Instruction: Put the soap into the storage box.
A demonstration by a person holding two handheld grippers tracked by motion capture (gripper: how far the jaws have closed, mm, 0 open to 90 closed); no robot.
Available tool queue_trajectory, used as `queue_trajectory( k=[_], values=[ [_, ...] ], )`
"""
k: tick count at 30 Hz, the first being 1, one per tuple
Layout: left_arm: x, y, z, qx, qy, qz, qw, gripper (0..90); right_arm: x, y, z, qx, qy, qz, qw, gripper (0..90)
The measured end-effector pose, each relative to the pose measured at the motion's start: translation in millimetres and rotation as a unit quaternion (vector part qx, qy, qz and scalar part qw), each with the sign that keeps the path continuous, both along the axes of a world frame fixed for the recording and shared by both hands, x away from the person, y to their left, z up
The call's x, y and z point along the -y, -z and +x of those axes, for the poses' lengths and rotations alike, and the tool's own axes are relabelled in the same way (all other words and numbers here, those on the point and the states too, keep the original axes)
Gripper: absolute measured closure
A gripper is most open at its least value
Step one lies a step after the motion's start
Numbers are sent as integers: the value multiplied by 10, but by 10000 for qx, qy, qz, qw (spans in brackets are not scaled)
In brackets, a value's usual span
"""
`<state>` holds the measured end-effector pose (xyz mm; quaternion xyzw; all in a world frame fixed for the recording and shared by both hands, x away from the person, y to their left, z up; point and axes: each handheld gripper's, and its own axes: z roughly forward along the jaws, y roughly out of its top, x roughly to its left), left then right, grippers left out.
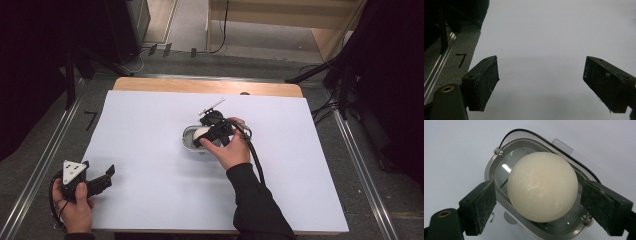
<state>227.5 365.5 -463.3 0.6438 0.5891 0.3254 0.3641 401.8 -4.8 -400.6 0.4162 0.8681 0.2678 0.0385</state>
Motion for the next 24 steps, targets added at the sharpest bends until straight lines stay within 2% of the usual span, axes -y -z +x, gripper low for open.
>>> queue_trajectory(
  k=[19,24],
  values=[
    [0,1,2,-3,4,-4,10000,142,297,-57,-90,77,161,74,9998,134],
    [1,0,2,-14,2,6,10000,142,376,-70,-120,110,228,19,9997,134]
  ],
)
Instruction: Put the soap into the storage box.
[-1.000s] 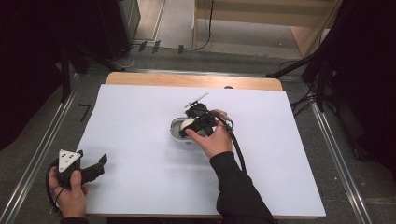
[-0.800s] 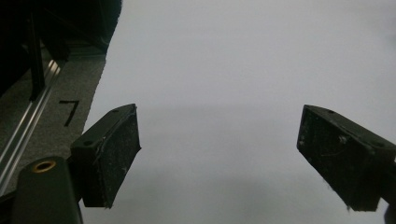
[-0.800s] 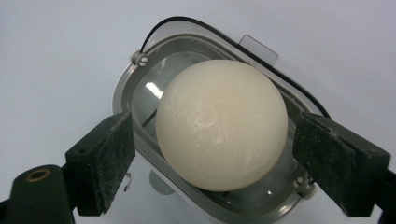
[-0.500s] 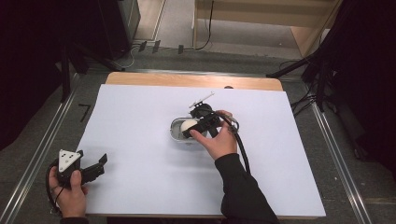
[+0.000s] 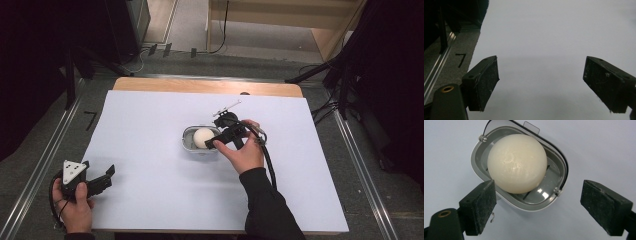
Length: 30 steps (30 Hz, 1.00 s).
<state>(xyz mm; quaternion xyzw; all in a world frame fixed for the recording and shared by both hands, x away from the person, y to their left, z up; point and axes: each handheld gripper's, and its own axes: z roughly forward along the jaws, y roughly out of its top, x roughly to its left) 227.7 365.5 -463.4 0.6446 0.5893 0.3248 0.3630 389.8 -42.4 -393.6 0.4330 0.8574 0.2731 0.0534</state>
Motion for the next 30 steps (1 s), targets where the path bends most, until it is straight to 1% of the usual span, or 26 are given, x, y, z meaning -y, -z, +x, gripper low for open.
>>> queue_trajectory(
  k=[5,13,20,22,30],
  values=[
    [0,0,-1,-2,6,8,10000,142,94,-2,-27,7,73,43,10000,135],
    [-1,1,1,8,8,-12,10000,142,254,53,-71,3,185,85,9998,136],
    [-5,1,-1,16,13,-22,10000,142,391,46,-137,38,292,141,9995,136],
    [-5,0,-3,16,10,-20,10000,142,440,50,-161,78,283,157,9994,136],
    [0,0,-3,12,7,1,10000,142,702,85,-265,87,455,238,9986,136]
  ],
)
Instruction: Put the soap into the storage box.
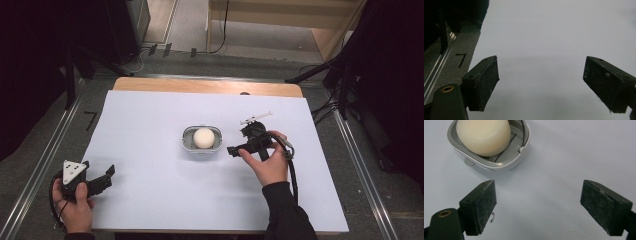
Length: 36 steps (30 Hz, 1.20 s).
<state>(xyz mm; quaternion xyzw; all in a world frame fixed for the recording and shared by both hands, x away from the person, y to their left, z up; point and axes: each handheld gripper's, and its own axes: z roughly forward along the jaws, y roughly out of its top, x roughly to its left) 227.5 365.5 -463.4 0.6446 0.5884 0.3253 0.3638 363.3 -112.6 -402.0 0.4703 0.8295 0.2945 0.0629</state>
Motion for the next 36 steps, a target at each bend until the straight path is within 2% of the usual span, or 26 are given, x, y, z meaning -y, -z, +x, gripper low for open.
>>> queue_trajectory(
  k=[7,17,25,36],
  values=[
    [4,0,-2,4,-2,17,10000,142,207,20,-113,32,144,-38,9999,135],
    [10,1,-2,9,4,63,10000,142,443,35,-246,126,277,70,9995,134],
    [19,2,1,-10,20,109,9999,142,690,175,-375,103,507,195,9985,133],
    [27,2,-1,-9,20,151,9999,142,901,313,-513,108,638,250,9976,132]
  ],
)
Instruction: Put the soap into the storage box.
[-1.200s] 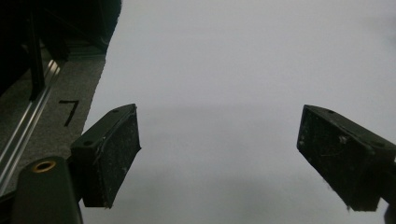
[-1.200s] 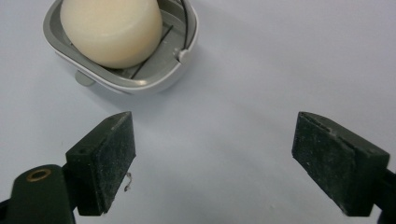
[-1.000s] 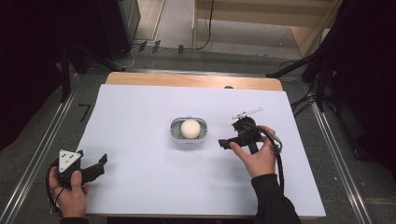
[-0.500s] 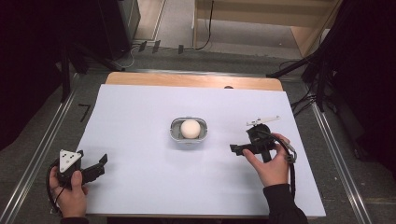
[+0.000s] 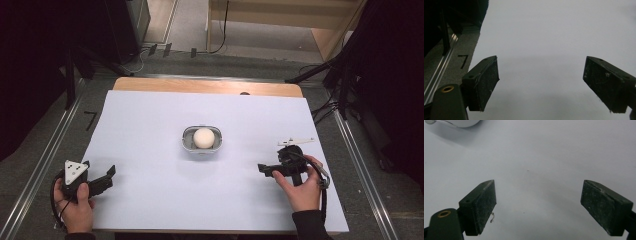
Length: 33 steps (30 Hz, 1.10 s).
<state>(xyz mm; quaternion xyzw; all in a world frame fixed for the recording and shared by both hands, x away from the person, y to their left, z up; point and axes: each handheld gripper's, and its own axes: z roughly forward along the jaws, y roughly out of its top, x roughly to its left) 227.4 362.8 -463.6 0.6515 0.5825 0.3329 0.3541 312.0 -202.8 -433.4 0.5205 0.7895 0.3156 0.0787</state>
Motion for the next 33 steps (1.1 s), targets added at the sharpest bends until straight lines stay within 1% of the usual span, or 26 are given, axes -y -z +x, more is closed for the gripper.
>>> queue_trajectory(
  k=[4,5,6,9,21,24,30,32,33],
  values=[
    [0,-1,1,-14,7,13,10000,142,96,16,-47,55,37,38,10000,132],
    [1,-1,1,-14,10,12,10000,142,150,19,-73,72,71,61,9999,131],
    [1,-1,1,-16,5,15,10000,142,150,19,-73,72,71,61,9999,131],
    [4,-1,1,-27,-1,30,10000,142,231,32,-102,97,128,88,9998,131],
    [12,1,3,-22,-4,63,10000,142,570,203,-278,164,386,115,9991,130],
    [13,2,4,-18,-1,63,10000,142,632,214,-313,240,433,53,9988,131],
    [17,2,7,-30,2,93,10000,142,743,242,-385,360,497,94,9981,130],
    [18,3,7,-26,1,92,10000,142,792,252,-406,395,593,48,9974,131],
    [18,3,7,-29,0,94,10000,142,821,257,-415,395,622,77,9973,130]
  ],
)
